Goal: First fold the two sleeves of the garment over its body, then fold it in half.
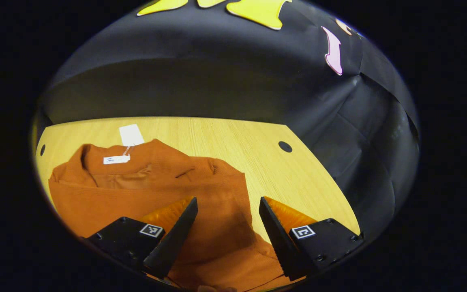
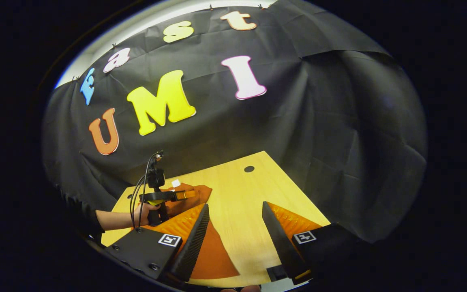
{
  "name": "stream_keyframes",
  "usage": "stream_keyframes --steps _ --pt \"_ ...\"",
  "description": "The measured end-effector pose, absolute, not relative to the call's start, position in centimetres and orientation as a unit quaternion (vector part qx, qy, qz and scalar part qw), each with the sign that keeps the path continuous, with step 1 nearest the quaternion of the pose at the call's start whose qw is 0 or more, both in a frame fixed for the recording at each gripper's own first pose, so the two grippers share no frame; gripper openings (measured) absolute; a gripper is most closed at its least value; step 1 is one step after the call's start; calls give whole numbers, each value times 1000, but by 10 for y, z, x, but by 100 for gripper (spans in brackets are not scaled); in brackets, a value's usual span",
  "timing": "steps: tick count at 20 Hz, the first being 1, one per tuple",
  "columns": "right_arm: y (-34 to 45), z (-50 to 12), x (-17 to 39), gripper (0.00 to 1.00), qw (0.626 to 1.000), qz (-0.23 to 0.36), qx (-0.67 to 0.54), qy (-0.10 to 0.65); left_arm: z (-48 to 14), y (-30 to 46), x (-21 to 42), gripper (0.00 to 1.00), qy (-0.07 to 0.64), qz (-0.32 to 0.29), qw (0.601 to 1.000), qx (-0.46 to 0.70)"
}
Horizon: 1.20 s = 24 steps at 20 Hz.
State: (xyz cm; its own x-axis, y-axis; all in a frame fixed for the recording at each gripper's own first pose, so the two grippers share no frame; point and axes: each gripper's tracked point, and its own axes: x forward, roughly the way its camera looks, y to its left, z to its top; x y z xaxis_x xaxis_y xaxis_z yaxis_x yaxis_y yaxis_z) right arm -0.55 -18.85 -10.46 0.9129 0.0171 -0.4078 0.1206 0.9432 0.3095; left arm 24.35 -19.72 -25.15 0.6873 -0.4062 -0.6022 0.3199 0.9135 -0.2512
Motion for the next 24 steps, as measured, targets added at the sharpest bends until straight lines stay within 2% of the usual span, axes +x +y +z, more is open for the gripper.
stream_keyframes --steps 7,12,16,20,24 --pt "-105 -94 48 85 970 72 134 192 -148 -108 174 99 235 -129 962 -57" --pt "-36 -90 65 85 966 136 118 187 -100 -10 101 99 167 -33 985 -42" --pt "6 -88 69 85 964 161 107 181 -83 46 48 98 140 41 989 -24" --pt "26 -92 68 85 962 172 98 189 -65 54 24 98 112 51 992 -32" --pt "27 -98 64 85 959 178 87 201 -77 56 13 98 131 37 990 -42"
